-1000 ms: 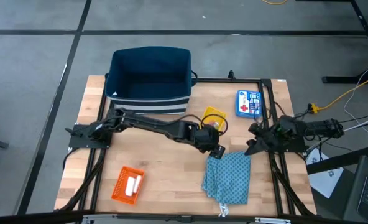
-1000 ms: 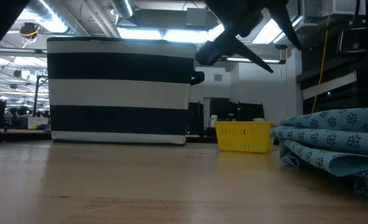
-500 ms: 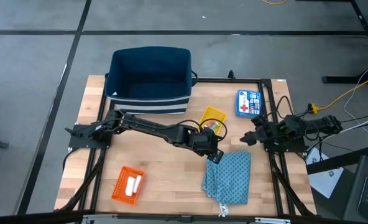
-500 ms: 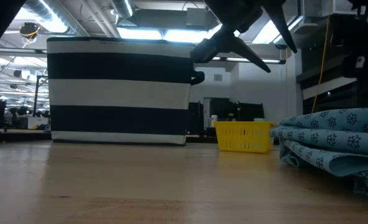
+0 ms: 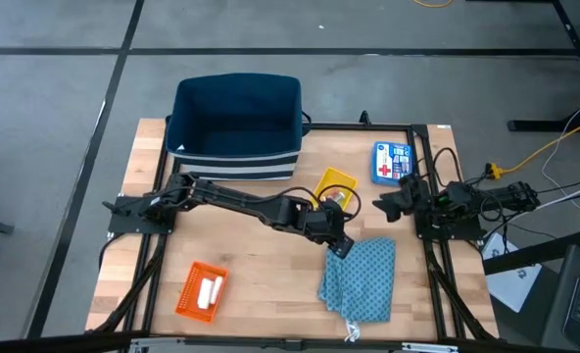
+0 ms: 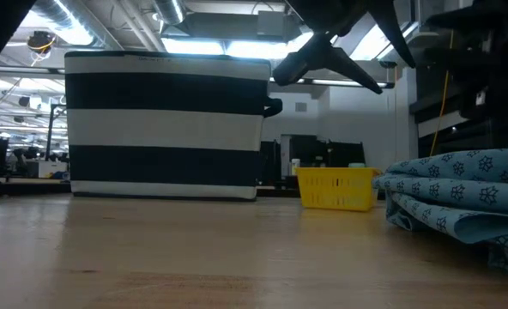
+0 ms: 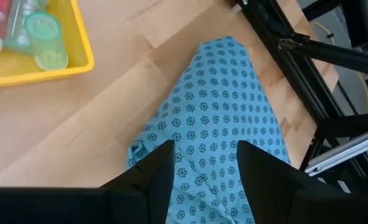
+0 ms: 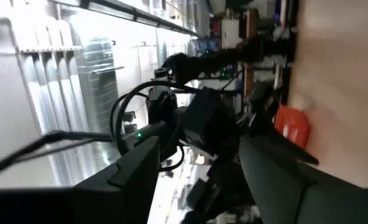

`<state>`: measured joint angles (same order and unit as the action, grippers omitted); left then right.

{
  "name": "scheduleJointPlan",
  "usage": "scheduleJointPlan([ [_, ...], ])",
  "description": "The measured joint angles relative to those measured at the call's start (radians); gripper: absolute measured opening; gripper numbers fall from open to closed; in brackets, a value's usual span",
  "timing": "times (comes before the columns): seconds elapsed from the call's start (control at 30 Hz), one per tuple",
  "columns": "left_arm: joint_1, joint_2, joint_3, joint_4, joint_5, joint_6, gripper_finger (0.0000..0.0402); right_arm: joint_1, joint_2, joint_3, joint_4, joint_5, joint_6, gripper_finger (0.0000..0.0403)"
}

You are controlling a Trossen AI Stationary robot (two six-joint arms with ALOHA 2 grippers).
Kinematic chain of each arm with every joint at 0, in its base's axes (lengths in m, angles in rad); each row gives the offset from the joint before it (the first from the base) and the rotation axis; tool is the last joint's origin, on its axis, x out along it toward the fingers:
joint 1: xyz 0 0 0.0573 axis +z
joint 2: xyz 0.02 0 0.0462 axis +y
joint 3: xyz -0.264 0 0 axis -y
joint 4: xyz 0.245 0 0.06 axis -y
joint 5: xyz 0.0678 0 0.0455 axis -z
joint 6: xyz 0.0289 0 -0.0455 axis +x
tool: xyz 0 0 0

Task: Pick & place medical supplies in basket/bin
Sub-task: Put the blue gown in the blue bin

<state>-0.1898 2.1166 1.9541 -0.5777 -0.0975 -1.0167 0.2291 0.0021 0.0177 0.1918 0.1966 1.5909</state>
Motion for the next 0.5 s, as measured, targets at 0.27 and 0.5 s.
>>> scheduleJointPlan([
  [0.27,0.002,0.000,0.000,0.001,-0.001,0.034,0.0168,0.001,0.045,0.000,-0.061,-0.053,0.027,0.0224],
  [0.5,0.002,0.000,0.000,-0.001,-0.041,0.037,0.0168,0.016,0.135,0.013,0.284,-0.194,-0.033,0.0222],
])
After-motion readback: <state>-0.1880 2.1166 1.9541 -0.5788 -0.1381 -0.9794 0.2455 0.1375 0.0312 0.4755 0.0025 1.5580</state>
